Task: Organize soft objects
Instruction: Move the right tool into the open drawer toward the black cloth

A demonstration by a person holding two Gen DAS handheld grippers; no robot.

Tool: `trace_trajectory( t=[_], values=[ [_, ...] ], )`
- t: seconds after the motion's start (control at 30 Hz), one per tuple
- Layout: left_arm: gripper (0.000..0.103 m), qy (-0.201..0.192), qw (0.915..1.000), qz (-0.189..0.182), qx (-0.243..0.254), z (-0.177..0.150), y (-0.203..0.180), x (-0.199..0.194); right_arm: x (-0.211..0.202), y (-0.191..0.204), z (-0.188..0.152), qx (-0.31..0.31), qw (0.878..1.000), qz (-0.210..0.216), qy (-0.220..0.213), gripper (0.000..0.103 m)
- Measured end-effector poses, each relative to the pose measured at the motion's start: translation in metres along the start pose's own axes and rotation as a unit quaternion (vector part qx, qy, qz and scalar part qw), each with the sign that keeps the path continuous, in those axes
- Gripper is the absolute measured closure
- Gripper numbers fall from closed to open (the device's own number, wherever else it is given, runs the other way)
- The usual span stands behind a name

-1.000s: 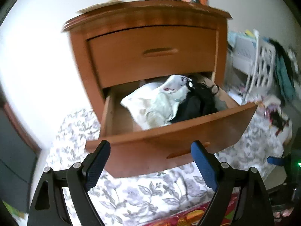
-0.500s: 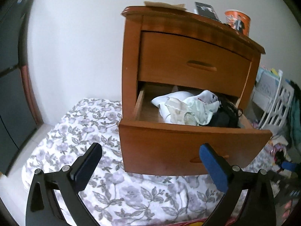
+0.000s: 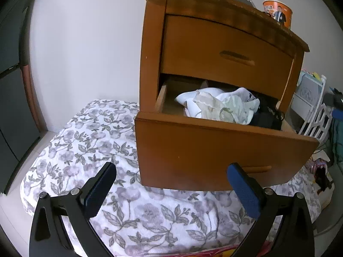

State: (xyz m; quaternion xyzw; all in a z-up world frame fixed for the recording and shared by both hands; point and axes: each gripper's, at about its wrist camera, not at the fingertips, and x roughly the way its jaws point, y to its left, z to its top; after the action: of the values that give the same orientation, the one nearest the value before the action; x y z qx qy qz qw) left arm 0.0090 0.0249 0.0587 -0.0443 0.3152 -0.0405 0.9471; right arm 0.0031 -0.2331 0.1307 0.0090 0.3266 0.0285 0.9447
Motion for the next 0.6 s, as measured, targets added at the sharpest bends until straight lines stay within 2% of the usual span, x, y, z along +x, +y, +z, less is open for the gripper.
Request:
trace_trajectory(
  t=[0.1, 0.2, 0.33, 0.6],
  values=[
    [0.0, 0.007, 1.0, 0.006, 0.003, -0.002, 0.0, 0.004, 0.018, -0.005, 0.011, 0.01, 1.0, 0.005, 0.027, 0.0],
    [0.0, 0.017, 0.9999, 0.001, 0.0, -0.005, 0.003, 0.01, 0.042, -0.008, 0.018, 0.02, 0.997, 0.026, 0.072, 0.0],
    [0.0, 0.031, 0.9995, -0.006, -0.008, -0.008, 0.006, 0.019, 0.066, -0.001, 0.015, 0.002, 0.993, 0.024, 0.116, 0.0],
    [0.0, 0.054, 0.9985, 0.007, -0.006, -0.01, 0.004, 0.03, 0.106, 0.021, 0.014, -0.012, 0.987, 0.04, 0.158, 0.014]
  ],
)
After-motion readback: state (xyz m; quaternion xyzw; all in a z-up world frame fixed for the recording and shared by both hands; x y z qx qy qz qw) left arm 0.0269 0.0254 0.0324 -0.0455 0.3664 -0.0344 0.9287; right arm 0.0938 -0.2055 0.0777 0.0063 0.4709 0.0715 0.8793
